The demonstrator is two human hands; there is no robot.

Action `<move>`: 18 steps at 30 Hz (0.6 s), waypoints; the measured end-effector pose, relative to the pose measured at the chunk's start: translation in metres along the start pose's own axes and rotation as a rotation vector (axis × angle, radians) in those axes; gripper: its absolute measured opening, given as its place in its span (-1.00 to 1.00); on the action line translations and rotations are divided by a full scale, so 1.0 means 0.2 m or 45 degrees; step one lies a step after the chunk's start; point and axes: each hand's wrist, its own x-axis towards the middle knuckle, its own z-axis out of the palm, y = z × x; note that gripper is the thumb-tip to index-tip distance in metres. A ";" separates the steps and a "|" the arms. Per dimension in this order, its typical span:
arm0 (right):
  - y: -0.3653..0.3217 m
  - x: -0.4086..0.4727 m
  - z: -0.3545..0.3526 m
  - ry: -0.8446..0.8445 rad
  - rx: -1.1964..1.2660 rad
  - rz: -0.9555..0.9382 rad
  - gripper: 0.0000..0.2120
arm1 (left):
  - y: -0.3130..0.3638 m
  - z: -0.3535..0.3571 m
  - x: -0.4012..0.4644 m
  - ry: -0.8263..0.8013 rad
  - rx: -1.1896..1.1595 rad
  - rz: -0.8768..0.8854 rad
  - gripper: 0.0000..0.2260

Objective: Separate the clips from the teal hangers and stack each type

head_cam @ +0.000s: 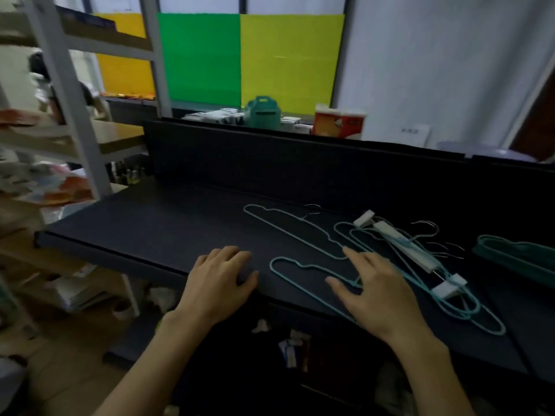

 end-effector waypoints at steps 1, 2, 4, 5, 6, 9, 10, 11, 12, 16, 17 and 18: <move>0.01 0.04 0.00 -0.015 -0.012 0.023 -0.35 | -0.01 0.01 0.06 -0.019 -0.013 0.019 -0.58; 0.01 0.07 0.00 -0.025 -0.018 0.045 -0.33 | -0.03 0.02 0.12 -0.035 -0.026 0.040 -0.59; 0.04 0.13 0.02 -0.023 -0.009 0.091 -0.32 | -0.05 0.05 0.22 -0.044 -0.040 0.092 -0.56; 0.05 0.15 0.02 -0.021 -0.003 0.111 -0.32 | -0.05 0.07 0.27 -0.045 -0.048 0.112 -0.55; 0.06 0.17 0.03 -0.028 0.000 0.130 -0.31 | -0.06 0.09 0.32 -0.055 -0.063 0.128 -0.56; 0.09 0.18 0.06 -0.075 0.004 0.189 -0.30 | -0.08 0.16 0.45 -0.124 -0.119 0.178 -0.60; 0.10 0.17 0.06 -0.102 0.015 0.214 -0.29 | -0.09 0.19 0.49 -0.148 -0.125 0.199 -0.58; 0.11 0.16 0.06 -0.132 0.029 0.241 -0.28 | -0.10 0.22 0.53 -0.173 -0.121 0.222 -0.57; 0.11 0.14 0.06 -0.155 0.040 0.262 -0.26 | -0.11 0.24 0.58 -0.198 -0.115 0.245 -0.55; 0.08 0.09 0.04 -0.221 0.066 0.349 -0.22 | -0.12 0.30 0.74 -0.299 -0.119 0.329 -0.39; 0.08 0.08 0.03 -0.239 0.072 0.381 -0.21 | -0.12 0.32 0.78 -0.311 -0.129 0.364 -0.30; 0.07 0.07 0.02 -0.259 0.078 0.416 -0.19 | -0.12 0.33 0.81 -0.326 -0.142 0.406 -0.21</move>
